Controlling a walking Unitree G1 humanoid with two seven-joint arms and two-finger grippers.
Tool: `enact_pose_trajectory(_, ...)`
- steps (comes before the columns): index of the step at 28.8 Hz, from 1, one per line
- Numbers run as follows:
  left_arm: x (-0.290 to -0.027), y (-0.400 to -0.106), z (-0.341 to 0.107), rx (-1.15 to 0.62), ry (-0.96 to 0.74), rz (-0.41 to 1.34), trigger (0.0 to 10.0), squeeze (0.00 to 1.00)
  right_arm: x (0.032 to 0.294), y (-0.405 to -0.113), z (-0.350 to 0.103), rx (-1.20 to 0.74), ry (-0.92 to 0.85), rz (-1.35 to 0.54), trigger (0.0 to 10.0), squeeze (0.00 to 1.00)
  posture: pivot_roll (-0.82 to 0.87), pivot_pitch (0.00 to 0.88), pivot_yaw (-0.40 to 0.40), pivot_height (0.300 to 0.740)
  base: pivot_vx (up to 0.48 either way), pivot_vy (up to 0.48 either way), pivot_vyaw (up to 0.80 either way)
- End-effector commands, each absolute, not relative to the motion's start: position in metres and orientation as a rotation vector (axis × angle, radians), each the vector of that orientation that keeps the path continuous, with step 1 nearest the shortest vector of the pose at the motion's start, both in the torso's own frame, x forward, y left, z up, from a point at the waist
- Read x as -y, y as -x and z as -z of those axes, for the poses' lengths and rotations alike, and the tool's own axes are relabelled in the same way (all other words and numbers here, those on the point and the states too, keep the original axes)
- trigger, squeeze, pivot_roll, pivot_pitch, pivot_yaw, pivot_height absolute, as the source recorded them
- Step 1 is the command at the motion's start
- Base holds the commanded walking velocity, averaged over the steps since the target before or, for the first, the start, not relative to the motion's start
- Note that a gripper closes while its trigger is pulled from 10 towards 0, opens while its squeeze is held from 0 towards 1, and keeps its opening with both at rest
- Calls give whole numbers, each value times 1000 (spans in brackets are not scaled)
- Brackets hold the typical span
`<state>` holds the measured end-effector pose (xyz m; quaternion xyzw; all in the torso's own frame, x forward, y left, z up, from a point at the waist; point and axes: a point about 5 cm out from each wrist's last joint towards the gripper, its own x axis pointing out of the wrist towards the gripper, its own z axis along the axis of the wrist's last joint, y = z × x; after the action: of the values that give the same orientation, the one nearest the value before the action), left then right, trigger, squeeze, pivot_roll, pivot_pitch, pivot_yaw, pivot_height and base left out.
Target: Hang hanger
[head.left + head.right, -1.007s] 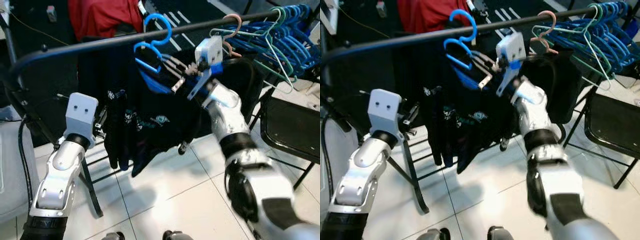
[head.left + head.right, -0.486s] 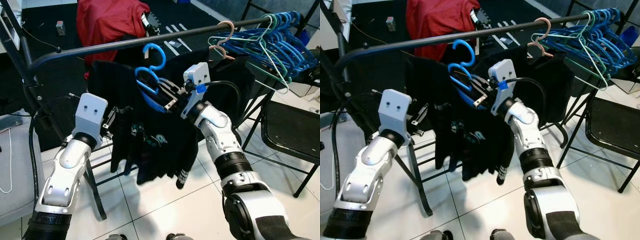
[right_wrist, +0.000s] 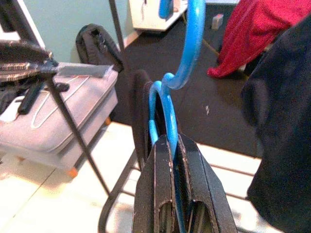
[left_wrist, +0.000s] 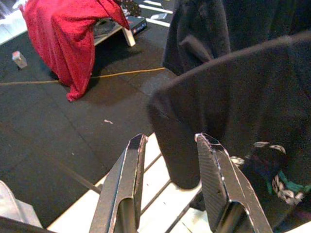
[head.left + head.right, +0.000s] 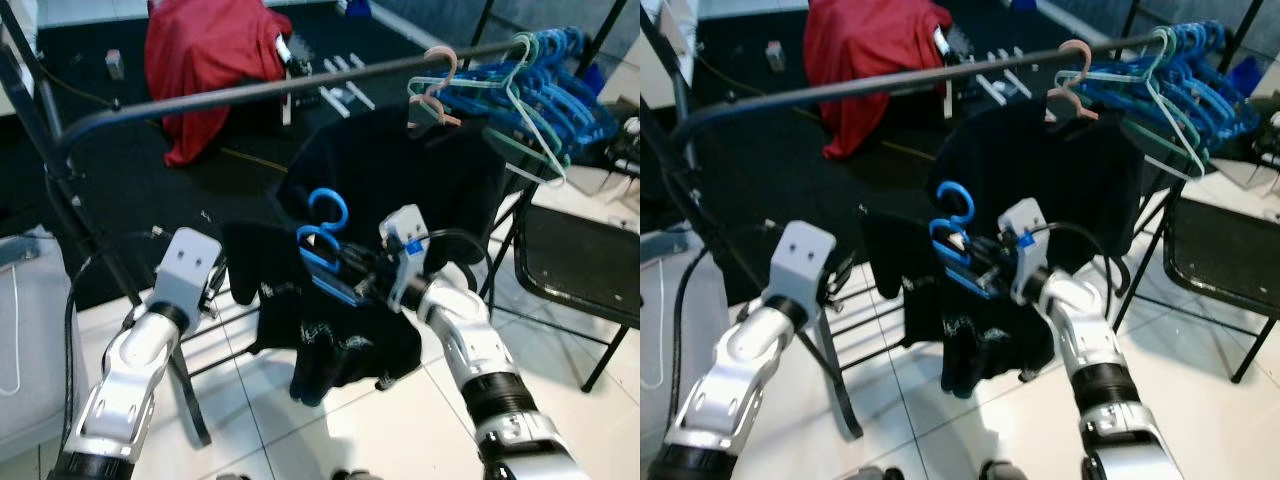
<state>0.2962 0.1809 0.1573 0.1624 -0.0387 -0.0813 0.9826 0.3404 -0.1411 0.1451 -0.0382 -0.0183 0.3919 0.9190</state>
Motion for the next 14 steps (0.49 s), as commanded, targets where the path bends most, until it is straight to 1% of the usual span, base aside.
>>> enact_pose_trajectory(1, -178, -294, -156, 65, -238, 177, 10000, 0, 137, -332, -153, 91, 72, -853, 0, 0, -43, 147, -21, 740, 0, 0, 0)
enact_pose_trajectory(2, -178, -294, -156, 65, -238, 177, 10000, 0, 137, -332, -153, 91, 72, -853, 0, 0, -43, 147, -21, 740, 0, 0, 0)
enact_pose_trajectory(4, -174, -296, -156, 49, -165, 201, 10000, 0, 130, -322, -153, 128, 106, -875, 0, 0, -45, 147, -22, 740, 0, 0, 0)
enact_pose_trajectory(6, -174, -296, -156, 49, -165, 201, 10000, 0, 130, -322, -153, 128, 106, -875, 0, 0, -45, 147, -22, 740, 0, 0, 0)
enact_pose_trajectory(8, -167, -296, -155, 14, -133, 247, 10000, 0, 122, -317, -154, 180, 136, -857, 0, 0, -41, 148, -25, 740, 0, 0, 0)
enact_pose_trajectory(11, -162, -296, -154, -1, -128, 282, 10000, 0, 117, -316, -155, 206, 145, -852, 0, 0, -41, 147, -26, 740, 0, 0, 0)
enact_pose_trajectory(12, -156, -294, -152, -23, -132, 334, 10000, 0, 110, -315, -158, 240, 151, -858, 0, 0, -41, 145, -19, 740, 0, 0, 0)
enact_pose_trajectory(14, -142, -287, -148, -70, -156, 498, 10000, 0, 97, -315, -170, 296, 155, -880, 0, 0, -44, 145, -14, 740, 0, 0, 0)
